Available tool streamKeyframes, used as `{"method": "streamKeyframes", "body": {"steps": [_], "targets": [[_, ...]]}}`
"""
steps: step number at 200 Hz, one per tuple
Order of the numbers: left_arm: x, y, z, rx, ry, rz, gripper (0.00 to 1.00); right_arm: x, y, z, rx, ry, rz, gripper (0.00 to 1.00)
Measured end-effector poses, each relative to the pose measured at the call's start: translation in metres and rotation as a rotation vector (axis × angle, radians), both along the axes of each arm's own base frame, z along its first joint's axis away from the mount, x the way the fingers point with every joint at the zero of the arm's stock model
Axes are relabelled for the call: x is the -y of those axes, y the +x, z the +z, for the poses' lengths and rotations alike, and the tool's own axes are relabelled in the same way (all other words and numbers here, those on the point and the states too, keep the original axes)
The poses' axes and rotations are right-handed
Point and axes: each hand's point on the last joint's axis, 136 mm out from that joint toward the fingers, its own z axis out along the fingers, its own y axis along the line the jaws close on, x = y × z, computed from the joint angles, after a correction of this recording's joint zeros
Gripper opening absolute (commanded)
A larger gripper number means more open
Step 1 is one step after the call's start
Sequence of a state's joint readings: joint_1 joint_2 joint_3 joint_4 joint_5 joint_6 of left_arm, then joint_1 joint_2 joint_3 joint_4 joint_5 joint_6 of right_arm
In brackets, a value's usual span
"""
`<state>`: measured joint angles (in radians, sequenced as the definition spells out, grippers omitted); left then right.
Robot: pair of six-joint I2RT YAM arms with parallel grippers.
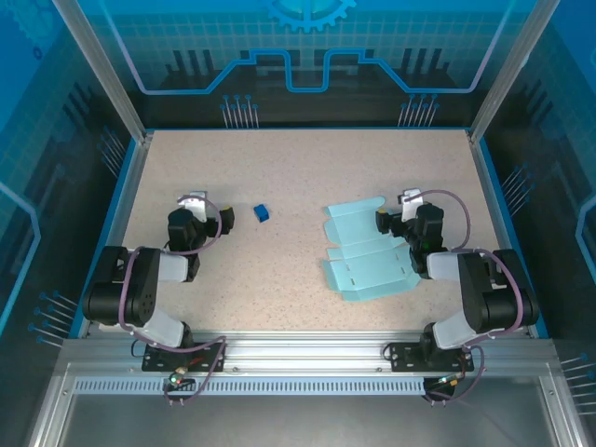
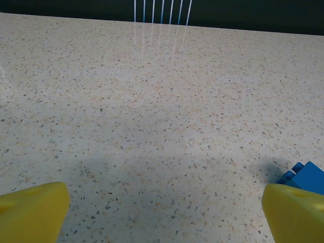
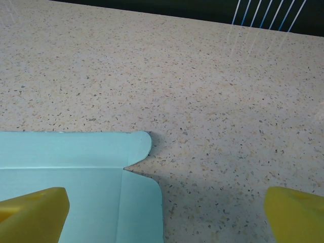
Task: Fold the paper box
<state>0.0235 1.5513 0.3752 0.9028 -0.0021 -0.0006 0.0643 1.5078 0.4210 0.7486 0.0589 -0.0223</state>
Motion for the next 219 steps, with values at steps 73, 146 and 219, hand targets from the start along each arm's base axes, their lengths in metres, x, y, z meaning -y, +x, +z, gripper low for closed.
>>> {"method": "streamKeyframes", "body": {"steps": [73,146,219], "targets": [[0.0000,0.0000,0.0000,0.000,0.000,0.000,0.99,0.0000,0.0000,0.0000,0.000,0.000,0.000,1.00],[0.0000,0.0000,0.0000,0.000,0.000,0.000,0.99,0.0000,0.0000,0.0000,0.000,0.000,0.000,1.00],[-0.0017,-0.0041,0.0013,-0.024,-0.001,0.012,0.99,0.0072,-0.0025,0.0029,-0.037,0.006,-0.048,1.00]]}}
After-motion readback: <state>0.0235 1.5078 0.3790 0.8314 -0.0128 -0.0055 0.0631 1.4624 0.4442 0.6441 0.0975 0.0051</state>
